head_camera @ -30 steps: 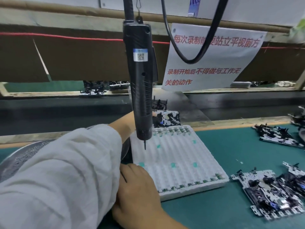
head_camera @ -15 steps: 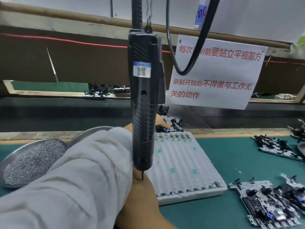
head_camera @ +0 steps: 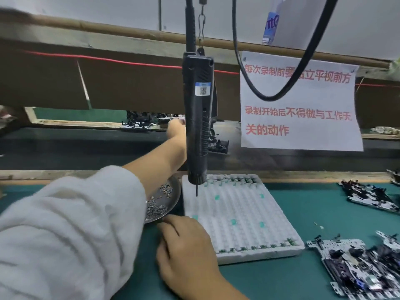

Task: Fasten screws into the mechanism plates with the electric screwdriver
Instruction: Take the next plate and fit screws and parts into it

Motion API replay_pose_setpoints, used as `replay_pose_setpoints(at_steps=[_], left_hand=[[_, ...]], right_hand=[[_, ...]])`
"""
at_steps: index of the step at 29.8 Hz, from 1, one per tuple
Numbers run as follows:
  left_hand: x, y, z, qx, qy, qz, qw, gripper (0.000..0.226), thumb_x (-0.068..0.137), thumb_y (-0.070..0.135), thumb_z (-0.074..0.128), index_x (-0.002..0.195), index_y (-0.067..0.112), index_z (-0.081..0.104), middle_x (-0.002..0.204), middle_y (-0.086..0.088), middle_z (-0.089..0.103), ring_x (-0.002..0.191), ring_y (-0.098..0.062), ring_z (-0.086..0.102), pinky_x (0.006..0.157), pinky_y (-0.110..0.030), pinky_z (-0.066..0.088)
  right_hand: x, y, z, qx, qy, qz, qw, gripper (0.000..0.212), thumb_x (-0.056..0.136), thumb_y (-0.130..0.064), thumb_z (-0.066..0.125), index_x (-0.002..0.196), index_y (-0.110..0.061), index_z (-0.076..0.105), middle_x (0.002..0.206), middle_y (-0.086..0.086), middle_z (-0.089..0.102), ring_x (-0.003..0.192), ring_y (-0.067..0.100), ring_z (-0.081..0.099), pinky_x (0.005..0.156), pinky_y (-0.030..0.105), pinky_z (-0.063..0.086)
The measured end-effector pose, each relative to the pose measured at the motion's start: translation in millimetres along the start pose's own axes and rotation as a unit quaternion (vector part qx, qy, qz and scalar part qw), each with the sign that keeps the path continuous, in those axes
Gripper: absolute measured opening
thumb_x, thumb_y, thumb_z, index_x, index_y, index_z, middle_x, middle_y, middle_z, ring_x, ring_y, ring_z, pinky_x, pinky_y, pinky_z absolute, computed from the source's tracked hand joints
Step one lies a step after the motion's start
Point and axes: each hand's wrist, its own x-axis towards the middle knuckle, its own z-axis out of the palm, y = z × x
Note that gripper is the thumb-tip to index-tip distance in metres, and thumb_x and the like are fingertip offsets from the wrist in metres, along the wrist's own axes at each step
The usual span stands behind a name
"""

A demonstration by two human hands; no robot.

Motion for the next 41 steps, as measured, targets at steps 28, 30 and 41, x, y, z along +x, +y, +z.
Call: replay_pose_setpoints(at_steps=[28,30,41], left_hand=[[-142.7,-35.2,-275.7,0.626,0.075,0.065,0.773,0.021,0.087,0.045,0.061,0.097,0.029,0.068,0.080,0.019,0.061,0.084,-0.009,0.063,0.070,-0.028,0.049],[-131.2,-32.3,-292.9,0.678,0.124,0.125,0.714,0.017,0.085,0.041,0.064,0.099,0.032,0.066,0.081,0.014,0.052,0.091,-0.015,0.058,0.071,-0.030,0.044],[-105.4,-40.1,-329.9,0.669,0.132,0.047,0.730,0.065,0.073,0.051,0.073,0.127,0.018,0.058,0.121,-0.008,0.055,0.114,-0.028,0.050,0.094,-0.039,0.043]], right_hand=[[-10.1,-24.8,-15.8,0.070,-0.119,-0.272,0.952,0.038,0.094,-0.044,0.055,0.109,-0.012,0.069,0.105,0.003,0.067,0.096,0.021,0.061,0.083,0.033,0.050],[-9.0,-25.6,-13.4,0.063,-0.121,-0.258,0.957,0.038,0.095,-0.044,0.054,0.110,-0.012,0.069,0.107,0.003,0.066,0.096,0.021,0.061,0.084,0.033,0.050],[-8.3,-23.8,-10.5,0.094,-0.136,-0.199,0.966,0.044,0.094,-0.046,0.055,0.119,-0.011,0.065,0.115,0.001,0.063,0.103,0.016,0.057,0.088,0.029,0.045]])
